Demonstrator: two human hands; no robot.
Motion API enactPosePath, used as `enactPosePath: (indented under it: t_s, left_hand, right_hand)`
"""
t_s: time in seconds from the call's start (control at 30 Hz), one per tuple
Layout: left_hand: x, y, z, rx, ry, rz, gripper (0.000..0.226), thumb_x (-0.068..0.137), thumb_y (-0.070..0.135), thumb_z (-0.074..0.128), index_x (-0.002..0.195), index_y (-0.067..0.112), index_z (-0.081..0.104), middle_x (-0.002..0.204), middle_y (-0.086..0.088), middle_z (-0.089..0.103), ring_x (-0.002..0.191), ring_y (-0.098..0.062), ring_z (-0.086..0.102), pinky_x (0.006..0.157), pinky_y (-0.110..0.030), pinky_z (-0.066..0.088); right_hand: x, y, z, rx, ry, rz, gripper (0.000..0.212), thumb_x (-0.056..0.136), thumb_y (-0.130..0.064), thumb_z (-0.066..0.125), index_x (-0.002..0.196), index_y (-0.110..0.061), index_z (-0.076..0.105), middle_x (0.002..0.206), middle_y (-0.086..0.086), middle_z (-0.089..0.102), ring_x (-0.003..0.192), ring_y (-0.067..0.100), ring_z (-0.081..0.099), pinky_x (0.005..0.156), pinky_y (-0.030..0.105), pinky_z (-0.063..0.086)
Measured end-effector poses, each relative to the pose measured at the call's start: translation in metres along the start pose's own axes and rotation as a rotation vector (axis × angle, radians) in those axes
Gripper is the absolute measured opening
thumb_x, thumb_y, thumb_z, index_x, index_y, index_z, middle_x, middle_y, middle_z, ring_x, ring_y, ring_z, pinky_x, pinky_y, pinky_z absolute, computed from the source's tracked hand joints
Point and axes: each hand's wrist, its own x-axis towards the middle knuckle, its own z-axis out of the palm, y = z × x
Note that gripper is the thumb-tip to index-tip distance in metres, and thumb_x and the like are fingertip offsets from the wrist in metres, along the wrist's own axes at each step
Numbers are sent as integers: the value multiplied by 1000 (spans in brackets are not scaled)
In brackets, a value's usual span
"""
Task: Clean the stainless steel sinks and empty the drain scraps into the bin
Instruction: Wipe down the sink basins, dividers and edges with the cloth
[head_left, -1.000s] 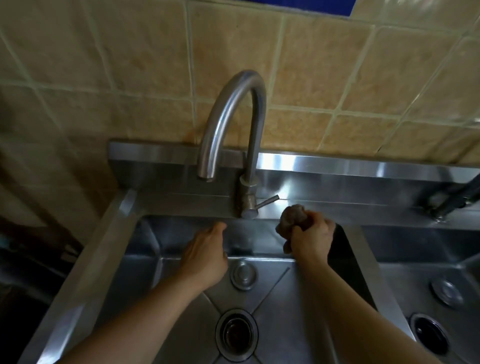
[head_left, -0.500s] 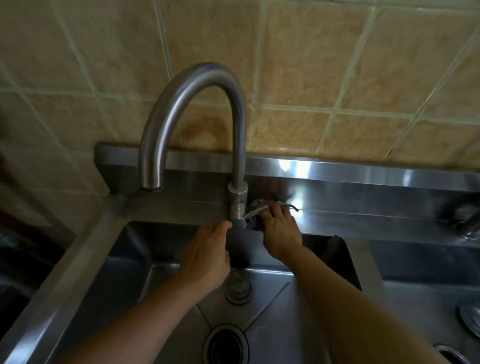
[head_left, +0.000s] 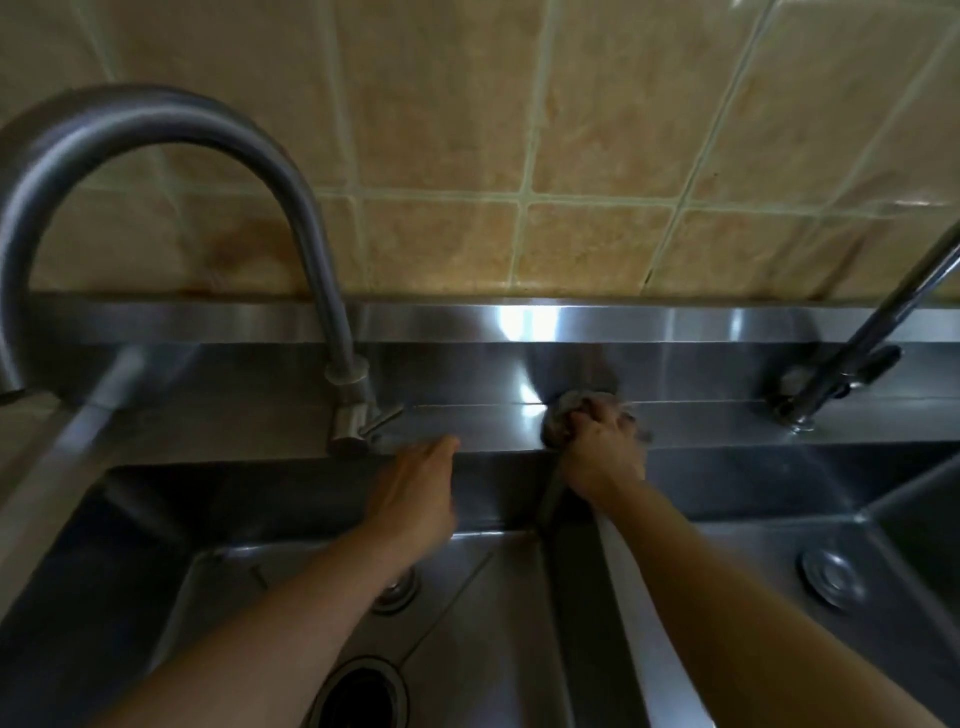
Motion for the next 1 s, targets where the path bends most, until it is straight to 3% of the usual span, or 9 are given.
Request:
enactPosePath:
  t_s: [0.1,0.17,0.3,0.43,0.63,0.87,1.0]
  left_hand:
    - [19,6,7,90,-20,-29,67,89,13,59,147,21,26,146,-3,39,130,-21,41,107,-34,37]
    - [31,16,12,123,-47,-17,70,89,16,59,148,21,24,150,-1,33,135,-21,35,110,-37,32]
    - [53,40,23,159,-69,28,67,87,18,60,146,21,28,152,0,31,138,-21,32,113,-39,27]
    - [68,56,39,181,-88,41,58,85,11,59,139,17,41,149,-2,36,135,-24,36,111,-36,31]
    - [77,67,46,155,-80,-38,66,87,5,52,147,19,32,157,-2,23,144,-20,23,117,-33,21]
    - [81,75,42,187,-130,-60,66,85,8,53,147,19,32,158,-3,21,143,-23,25,117,-36,22]
    - [79,76,38,165,-197,-48,73,85,12,57,150,15,24,159,-6,14,145,-24,18,117,-38,21]
  right_hand:
    - [1,-10,5,-38,-31,-227,57,88,-22,51,143,-27,38,156,1,16,140,38,17,114,46,21]
    - [6,2,2,-41,-29,-256,56,89,-22,49,143,-28,38,156,-1,20,141,34,17,116,43,18]
    - [15,51,-10,-54,6,-144,53,91,-23,49,143,-30,40,155,-3,21,142,31,15,117,45,15]
    - [20,107,-27,-121,44,29,57,88,-11,47,142,-26,40,155,0,20,138,33,21,115,45,18]
    - [26,182,-51,-210,118,273,54,95,-15,42,147,-21,30,157,6,11,138,40,18,113,47,21]
    - [23,179,-49,-117,125,306,44,93,-5,47,136,-8,44,149,12,23,135,41,23,104,43,37]
    - [13,176,-54,-55,113,206,43,85,-4,61,127,-7,55,136,13,43,122,33,46,99,35,42]
